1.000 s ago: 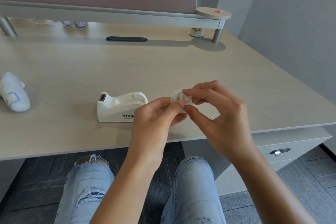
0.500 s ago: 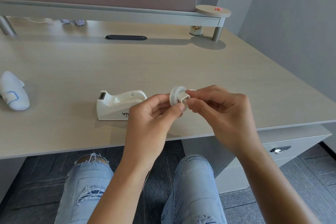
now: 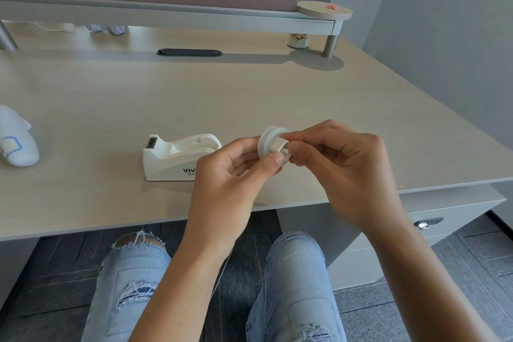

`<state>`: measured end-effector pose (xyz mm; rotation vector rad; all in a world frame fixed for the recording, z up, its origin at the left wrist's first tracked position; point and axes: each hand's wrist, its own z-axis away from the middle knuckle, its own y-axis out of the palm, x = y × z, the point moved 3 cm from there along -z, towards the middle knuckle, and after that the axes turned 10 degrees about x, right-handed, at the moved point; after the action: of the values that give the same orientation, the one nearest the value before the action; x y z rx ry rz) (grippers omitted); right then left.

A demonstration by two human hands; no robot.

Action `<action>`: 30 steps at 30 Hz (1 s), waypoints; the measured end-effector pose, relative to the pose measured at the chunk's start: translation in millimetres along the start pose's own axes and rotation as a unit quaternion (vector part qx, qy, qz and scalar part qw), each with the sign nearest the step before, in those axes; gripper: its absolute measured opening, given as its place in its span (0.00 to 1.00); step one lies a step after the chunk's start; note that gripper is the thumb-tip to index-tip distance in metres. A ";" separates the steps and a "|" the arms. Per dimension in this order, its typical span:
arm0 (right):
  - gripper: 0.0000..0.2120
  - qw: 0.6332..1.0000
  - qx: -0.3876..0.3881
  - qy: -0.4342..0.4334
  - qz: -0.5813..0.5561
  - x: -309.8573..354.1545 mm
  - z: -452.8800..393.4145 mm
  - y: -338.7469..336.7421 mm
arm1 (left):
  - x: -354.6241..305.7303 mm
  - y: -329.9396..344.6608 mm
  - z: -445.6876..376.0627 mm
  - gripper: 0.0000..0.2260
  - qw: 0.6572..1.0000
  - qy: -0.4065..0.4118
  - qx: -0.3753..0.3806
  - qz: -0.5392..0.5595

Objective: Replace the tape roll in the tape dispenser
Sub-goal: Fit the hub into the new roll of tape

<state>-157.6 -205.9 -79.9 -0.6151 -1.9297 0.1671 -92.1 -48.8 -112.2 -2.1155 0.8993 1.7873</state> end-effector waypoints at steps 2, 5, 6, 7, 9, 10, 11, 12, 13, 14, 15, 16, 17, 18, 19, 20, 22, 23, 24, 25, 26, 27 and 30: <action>0.08 1.000 -0.010 0.002 0.009 -1.7 0.2 -0.3 | 0.7 1.5 0.0 0.07 1.000 -0.002 0.000 0.001; 0.06 1.000 -0.025 0.006 0.017 -2.0 2.0 -0.1 | 2.2 2.7 -0.3 0.07 1.000 -0.004 -0.003 0.007; 0.05 0.999 -0.029 0.009 0.017 -1.8 2.4 -0.5 | 2.6 2.8 -0.7 0.07 1.000 -0.003 -0.004 0.010; 0.04 0.999 -0.031 0.011 0.018 -1.3 2.7 -1.0 | 2.8 2.6 -1.1 0.06 1.000 -0.001 -0.006 0.012; 0.04 0.999 -0.032 0.014 0.022 -0.7 2.8 -1.3 | 3.0 2.5 -1.8 0.06 1.000 0.001 -0.010 0.012; 0.04 0.999 -0.031 0.014 0.023 -0.5 2.9 -1.2 | 2.9 2.8 -2.0 0.06 1.000 0.001 -0.013 0.011; 0.04 0.999 -0.033 0.015 0.023 0.0 3.2 -1.0 | 2.7 2.9 -1.8 0.05 1.000 0.001 -0.017 0.013; 0.04 0.999 -0.039 0.020 0.020 0.5 3.4 -1.3 | 2.3 3.2 -1.8 0.05 1.000 0.002 -0.021 0.015; 0.05 0.998 -0.047 0.031 0.007 0.9 3.5 -2.5 | 1.9 3.4 -1.8 0.04 0.999 0.002 -0.025 0.020; 0.06 0.997 -0.055 0.050 -0.017 0.6 3.2 -4.3 | 1.5 3.2 -1.6 0.04 0.999 0.000 -0.029 0.025; 0.06 0.994 -0.057 0.075 -0.048 -0.2 2.5 -6.2 | 1.2 3.1 -1.5 0.05 0.999 -0.004 -0.033 0.032; 0.07 0.991 -0.048 0.103 -0.073 -1.7 1.7 -7.7 | 1.2 2.9 -1.0 0.06 0.999 -0.009 -0.035 0.038; 0.08 0.987 -0.027 0.129 -0.092 -3.8 0.9 -8.3 | 1.4 2.6 -0.7 0.07 0.998 -0.014 -0.036 0.041; 0.09 0.984 -0.001 0.146 -0.106 -6.0 0.2 -7.8 | 1.7 2.6 -0.5 0.07 0.998 -0.016 -0.036 0.042; 0.09 0.981 0.023 0.155 -0.118 -7.1 -0.2 -6.5 | 1.9 2.7 -0.4 0.06 0.998 -0.016 -0.034 0.041; 0.10 0.978 0.038 0.156 -0.130 -8.1 -0.5 -5.0 | 2.2 2.8 -0.2 0.06 0.999 -0.014 -0.033 0.041; 0.12 0.977 0.042 0.149 -0.148 -9.0 -1.1 -3.2 | 2.7 2.6 0.4 0.06 0.998 -0.010 -0.040 0.043; 0.14 0.976 0.039 0.147 -0.156 -9.4 -1.3 -2.9 | 2.6 2.3 0.6 0.06 0.998 -0.009 -0.044 0.042; 0.15 0.975 0.037 0.145 -0.163 -9.8 -1.4 -2.5 | 2.2 2.2 1.0 0.06 0.998 -0.009 -0.048 0.037; 0.15 0.974 0.036 0.143 -0.170 -10.3 -1.3 -2.3 | 1.6 2.3 1.4 0.06 0.998 -0.008 -0.051 0.028; 0.15 0.974 0.035 0.141 -0.173 -10.8 -1.3 -2.0 | 1.2 2.2 1.8 0.06 0.998 -0.008 -0.053 0.019; 0.13 0.974 0.033 0.141 -0.174 -11.4 -1.3 -1.7 | 0.9 2.0 2.0 0.06 0.998 -0.010 -0.054 0.010; 0.08 0.975 0.023 0.141 -0.172 -12.9 -0.4 -1.3 | -0.2 1.5 1.7 0.07 0.998 -0.014 -0.051 -0.020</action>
<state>-153.6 -213.4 -89.8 -0.2494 -1.7192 -0.0916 -94.4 -49.0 -112.2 -2.1463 0.7682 1.8748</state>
